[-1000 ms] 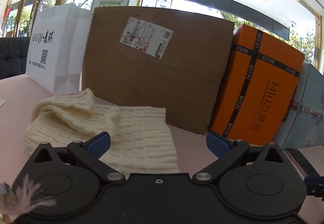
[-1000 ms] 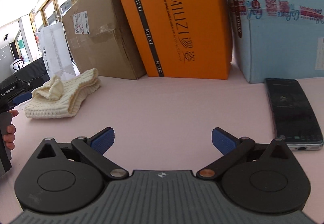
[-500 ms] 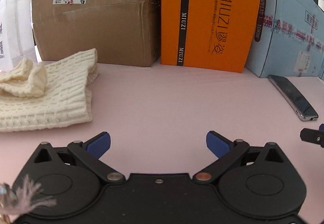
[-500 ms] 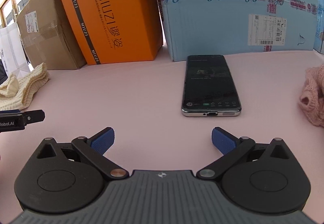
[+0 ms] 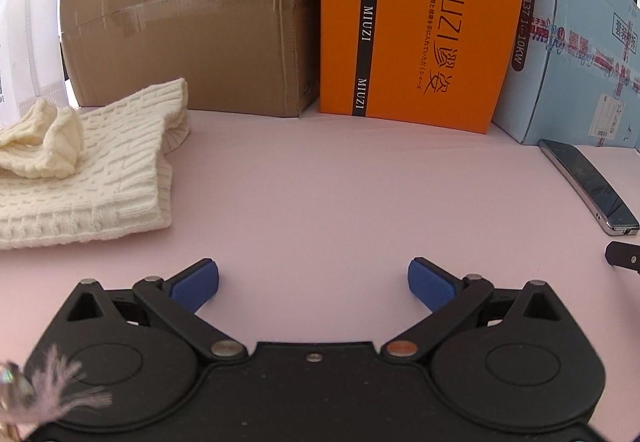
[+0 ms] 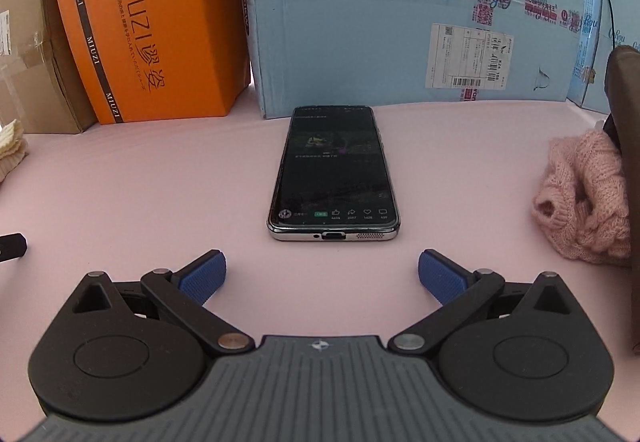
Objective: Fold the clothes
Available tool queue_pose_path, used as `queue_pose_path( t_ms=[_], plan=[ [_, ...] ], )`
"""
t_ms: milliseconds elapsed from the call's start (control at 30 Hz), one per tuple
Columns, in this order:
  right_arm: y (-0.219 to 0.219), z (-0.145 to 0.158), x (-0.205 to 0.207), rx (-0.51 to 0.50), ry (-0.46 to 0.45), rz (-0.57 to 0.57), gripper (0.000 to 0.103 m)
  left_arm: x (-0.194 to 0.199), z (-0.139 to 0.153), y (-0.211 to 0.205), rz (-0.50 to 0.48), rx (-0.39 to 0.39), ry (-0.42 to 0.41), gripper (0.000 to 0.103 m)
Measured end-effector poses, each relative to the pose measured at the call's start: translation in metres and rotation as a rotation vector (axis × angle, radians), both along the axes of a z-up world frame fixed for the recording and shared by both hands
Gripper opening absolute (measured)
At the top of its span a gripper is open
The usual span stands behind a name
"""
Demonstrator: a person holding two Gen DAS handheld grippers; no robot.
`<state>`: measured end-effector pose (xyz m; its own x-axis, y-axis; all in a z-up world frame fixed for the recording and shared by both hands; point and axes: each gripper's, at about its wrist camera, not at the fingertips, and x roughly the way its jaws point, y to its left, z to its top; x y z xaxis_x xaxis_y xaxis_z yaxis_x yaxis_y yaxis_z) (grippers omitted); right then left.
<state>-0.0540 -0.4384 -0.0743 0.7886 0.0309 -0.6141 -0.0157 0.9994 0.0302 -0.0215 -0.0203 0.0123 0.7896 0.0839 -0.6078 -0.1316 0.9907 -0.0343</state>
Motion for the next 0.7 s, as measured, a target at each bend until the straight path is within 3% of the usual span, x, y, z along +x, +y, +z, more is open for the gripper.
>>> queue_pose_path(
  t_ms=[267, 700],
  plan=[
    [-0.0007, 0.0005, -0.0001, -0.004, -0.001, 0.001, 0.103, -0.0004, 0.0031, 0.0098, 0.008, -0.089, -0.032, 0.103],
    [-0.0012, -0.0008, -0.0009, -0.004, 0.0, 0.001, 0.103, -0.0005, 0.0037, 0.0073, 0.009, -0.084, -0.031, 0.103]
  ],
)
